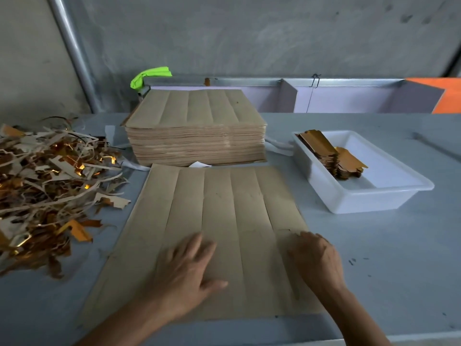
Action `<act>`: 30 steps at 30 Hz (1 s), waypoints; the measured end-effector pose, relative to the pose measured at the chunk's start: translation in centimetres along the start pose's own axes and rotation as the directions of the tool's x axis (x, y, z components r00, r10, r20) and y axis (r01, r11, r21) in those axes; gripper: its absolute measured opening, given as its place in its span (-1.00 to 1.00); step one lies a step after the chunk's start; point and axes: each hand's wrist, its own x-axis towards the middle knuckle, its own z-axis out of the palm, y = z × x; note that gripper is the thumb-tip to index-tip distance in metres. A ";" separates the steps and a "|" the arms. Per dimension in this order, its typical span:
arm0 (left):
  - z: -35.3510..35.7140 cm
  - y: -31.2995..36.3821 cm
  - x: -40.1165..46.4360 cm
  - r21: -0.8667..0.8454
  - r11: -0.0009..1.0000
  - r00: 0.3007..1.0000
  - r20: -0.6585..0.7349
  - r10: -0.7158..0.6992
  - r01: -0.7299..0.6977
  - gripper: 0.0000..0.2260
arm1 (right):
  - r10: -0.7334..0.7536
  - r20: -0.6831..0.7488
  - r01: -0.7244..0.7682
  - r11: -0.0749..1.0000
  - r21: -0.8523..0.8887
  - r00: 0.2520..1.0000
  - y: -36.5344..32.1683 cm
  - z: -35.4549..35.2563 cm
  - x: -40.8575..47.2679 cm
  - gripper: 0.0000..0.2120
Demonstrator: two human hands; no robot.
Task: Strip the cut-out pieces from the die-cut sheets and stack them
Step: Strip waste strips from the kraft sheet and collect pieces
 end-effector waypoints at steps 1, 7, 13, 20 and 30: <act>0.6 0.3 0.0 0.040 0.999 0.999 0.041 0.018 -0.019 -0.17 | 0.010 -0.007 -0.010 1.000 0.018 1.000 0.1 -0.1 0.0 -0.85; 1.5 0.3 0.3 0.107 0.993 0.996 0.085 0.031 -0.040 0.07 | 0.095 0.030 -0.099 0.982 0.160 0.995 0.6 -0.6 -0.6 -0.86; 1.7 0.5 0.3 0.095 0.995 0.998 0.068 0.008 -0.014 0.00 | 0.195 0.082 -0.211 0.898 0.387 0.977 1.7 -3.3 -0.4 -0.83; 1.3 0.7 0.0 0.060 0.998 0.994 0.105 -0.003 -0.004 -0.04 | 0.172 0.171 -0.207 0.956 0.210 0.970 3.2 -4.6 -2.9 -0.57; -1.7 9.7 -2.2 0.024 0.884 0.848 -0.272 0.455 -0.467 -0.48 | 0.226 0.389 -0.421 0.723 0.548 0.893 2.9 -4.7 -3.6 -0.65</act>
